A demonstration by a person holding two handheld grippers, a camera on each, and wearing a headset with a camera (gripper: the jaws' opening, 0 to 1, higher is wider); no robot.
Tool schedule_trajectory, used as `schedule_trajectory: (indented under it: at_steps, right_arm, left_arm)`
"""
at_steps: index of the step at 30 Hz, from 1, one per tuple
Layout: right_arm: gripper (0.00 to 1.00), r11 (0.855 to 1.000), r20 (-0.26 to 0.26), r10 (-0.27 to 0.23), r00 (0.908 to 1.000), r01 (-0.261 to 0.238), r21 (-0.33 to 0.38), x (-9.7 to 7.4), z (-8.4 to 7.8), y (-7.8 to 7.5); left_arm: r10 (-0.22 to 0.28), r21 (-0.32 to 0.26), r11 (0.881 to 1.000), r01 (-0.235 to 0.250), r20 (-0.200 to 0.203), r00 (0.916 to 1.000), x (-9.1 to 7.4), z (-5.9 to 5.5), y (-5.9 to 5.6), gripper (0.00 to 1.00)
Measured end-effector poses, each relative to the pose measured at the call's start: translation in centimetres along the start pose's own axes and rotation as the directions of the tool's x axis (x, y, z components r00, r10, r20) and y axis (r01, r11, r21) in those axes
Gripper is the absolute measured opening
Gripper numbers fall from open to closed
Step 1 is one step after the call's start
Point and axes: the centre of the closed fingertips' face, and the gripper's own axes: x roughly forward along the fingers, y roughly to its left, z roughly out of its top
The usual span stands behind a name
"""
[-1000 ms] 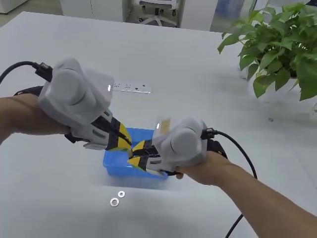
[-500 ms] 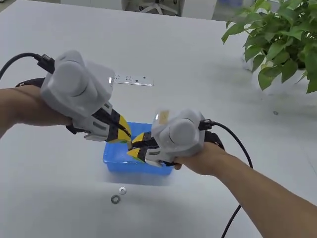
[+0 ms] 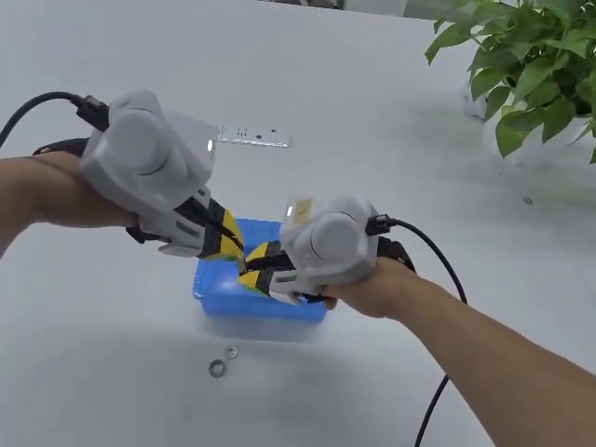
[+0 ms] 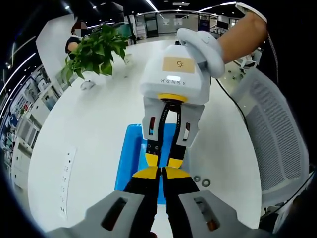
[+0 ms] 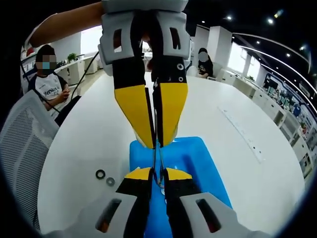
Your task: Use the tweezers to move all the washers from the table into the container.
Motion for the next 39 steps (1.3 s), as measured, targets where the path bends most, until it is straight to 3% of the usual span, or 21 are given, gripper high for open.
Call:
schedule_trajectory:
  at_steps: [18,39]
  right_arm:
    - [0.11,1.0,-0.011,0.018,0.9998,-0.018,0.007,1.0,-0.4,-0.1]
    - [0.11,1.0,-0.001,-0.001,1.0,0.001,-0.017,-0.3,0.7,0.4]
  left_arm:
    - [-0.005,-0.012,1.0,0.005,-0.012,0.9999,0.5,-1.0,0.4,0.06]
    - [0.009,0.008,1.0,-0.009,-0.009,0.9999,-0.8,0.2,-0.3,0.06]
